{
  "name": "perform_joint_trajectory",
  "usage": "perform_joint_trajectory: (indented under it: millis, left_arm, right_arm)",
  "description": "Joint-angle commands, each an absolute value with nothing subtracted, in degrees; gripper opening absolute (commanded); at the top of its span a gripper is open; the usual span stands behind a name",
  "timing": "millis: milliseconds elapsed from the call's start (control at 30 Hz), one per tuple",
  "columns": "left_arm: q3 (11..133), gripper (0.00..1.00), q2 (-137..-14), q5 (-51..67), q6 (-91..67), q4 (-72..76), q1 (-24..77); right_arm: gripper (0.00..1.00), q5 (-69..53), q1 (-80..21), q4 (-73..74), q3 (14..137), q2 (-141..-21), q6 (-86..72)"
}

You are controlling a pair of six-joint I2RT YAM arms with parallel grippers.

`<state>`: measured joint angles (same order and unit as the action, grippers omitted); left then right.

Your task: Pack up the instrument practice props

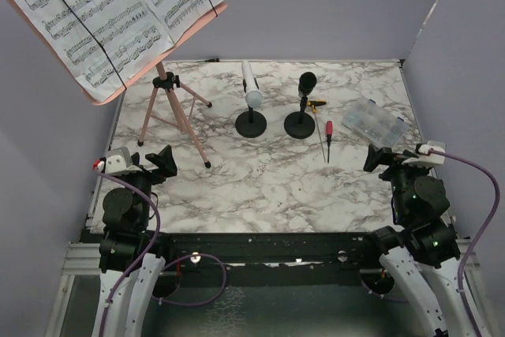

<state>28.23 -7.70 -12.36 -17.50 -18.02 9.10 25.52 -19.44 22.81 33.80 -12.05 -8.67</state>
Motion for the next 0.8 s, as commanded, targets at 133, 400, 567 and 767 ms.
perform_joint_trajectory:
  millis: [133,400,567,767]
  left_arm:
    - [26.89,0.99,-4.70,-10.82,-16.74,-16.25,12.18]
    - [27.36,0.99,-7.39,-10.01,-16.57,-16.20,14.41]
    - [28.09,0.99,-10.22,-7.22,-16.27,-16.27,14.41]
    - [28.47,0.99,-13.16,-6.61,-16.01,-16.45,14.41]
  right_arm:
    - [1.00,25.18,-19.71,24.56,39.13,-25.39,-12.24]
    - [1.00,19.11,-19.72,32.54,53.09,-44.02,-24.70]
    - [1.00,11.33,-19.69,34.91,59.21,-52.07,-25.15]
    - [1.00,7.61,-19.74,28.55,59.11,-54.42,-21.67]
